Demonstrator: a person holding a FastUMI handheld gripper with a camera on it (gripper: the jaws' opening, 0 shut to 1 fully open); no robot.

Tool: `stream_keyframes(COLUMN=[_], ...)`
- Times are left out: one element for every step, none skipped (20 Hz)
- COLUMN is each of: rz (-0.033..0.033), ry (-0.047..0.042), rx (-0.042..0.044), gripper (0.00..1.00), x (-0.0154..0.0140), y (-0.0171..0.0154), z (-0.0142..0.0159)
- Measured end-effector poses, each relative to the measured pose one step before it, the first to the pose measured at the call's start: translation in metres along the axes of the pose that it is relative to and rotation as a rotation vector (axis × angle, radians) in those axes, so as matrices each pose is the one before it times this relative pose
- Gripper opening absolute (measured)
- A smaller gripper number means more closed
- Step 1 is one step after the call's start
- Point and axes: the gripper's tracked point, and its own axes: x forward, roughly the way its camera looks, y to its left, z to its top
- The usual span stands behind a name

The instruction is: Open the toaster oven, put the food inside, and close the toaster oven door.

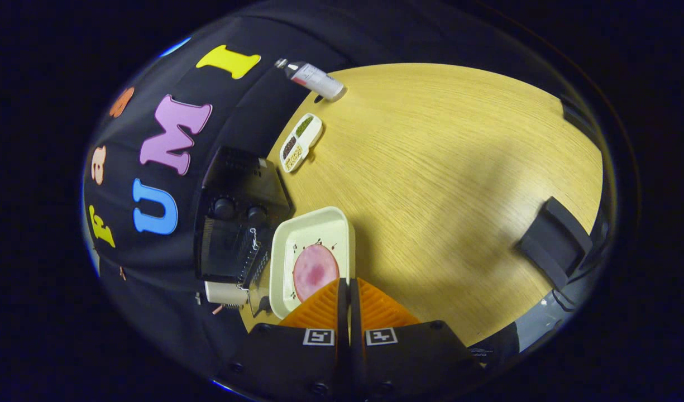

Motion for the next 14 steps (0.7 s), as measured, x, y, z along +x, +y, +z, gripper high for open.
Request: stream_keyframes(rz=[0.00306,0.00217,0.00419,0.00599,0.01011,0.01119,0.01295,0.01295,0.01187,0.00981,0.00759,0.00999,0.01067,0.00730], ry=[-0.02278,-0.01410,-0.00880,-0.00797,-0.00399,-0.00552,-0.00466,-0.00157,-0.00217,-0.00425,-0.00354,0.00429,0.01028,0.00726], rx=[0.01126,0.00402,0.00086,0.00346,0.00293,0.00268,0.00209,0.00222,0.00120,-0.00045,-0.00367,-0.00620,-0.01135,-0.01247], gripper=[0.06,0.06,0.06,0.06,0.06,0.06,0.06,0.06,0.06,0.06,0.06,0.06,0.06,0.06], x=[-0.00799,-0.00414,-0.00302,-0.00448,-0.00252,-0.00185,0.00064,0.00073,0.00243,0.00262,0.00629,0.00580,0.00808,0.00740], y=[0.00250,0.00344,0.00520,0.00715,0.00941,0.01074,0.01036,0.01179,0.01138,0.01102,0.01017,0.01217,0.01156,0.00941], z=[0.00083,0.00028,-0.00107,-0.00282,-0.00359,-0.00363,-0.00460,-0.00488,-0.00462,-0.00358,-0.00366,-0.00652,-0.00680,-0.00707])
